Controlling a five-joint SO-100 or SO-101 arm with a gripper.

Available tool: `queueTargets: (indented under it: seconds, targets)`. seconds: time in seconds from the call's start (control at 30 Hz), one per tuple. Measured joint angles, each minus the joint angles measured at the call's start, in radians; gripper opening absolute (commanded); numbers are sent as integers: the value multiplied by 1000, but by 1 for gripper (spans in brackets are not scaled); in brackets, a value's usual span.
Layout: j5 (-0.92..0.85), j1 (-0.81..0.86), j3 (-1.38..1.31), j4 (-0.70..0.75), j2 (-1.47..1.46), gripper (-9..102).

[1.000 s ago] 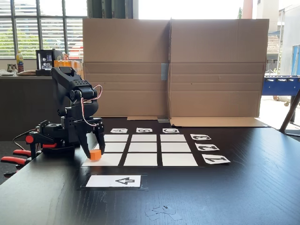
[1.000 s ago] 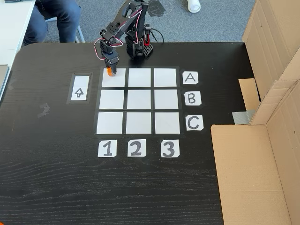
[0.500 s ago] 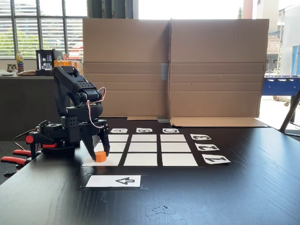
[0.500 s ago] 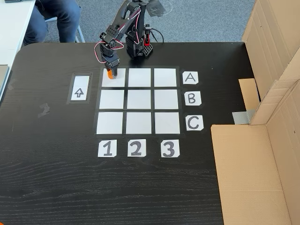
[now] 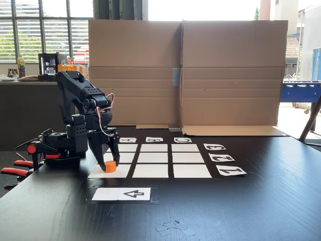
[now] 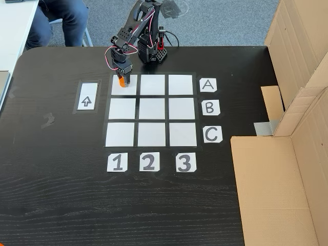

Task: Pick up the round, orange token and place it in the grid on square A1.

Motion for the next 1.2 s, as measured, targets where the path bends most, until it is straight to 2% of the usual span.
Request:
queueTargets:
  seconds: [0.2, 0.43, 0.87, 1.2]
  targets:
    - [0, 0, 12, -20, 2, 15]
    - [2, 5, 17, -34, -2, 25]
    - [2, 55, 18, -63, 8, 26]
    - [2, 132, 18, -64, 176, 26]
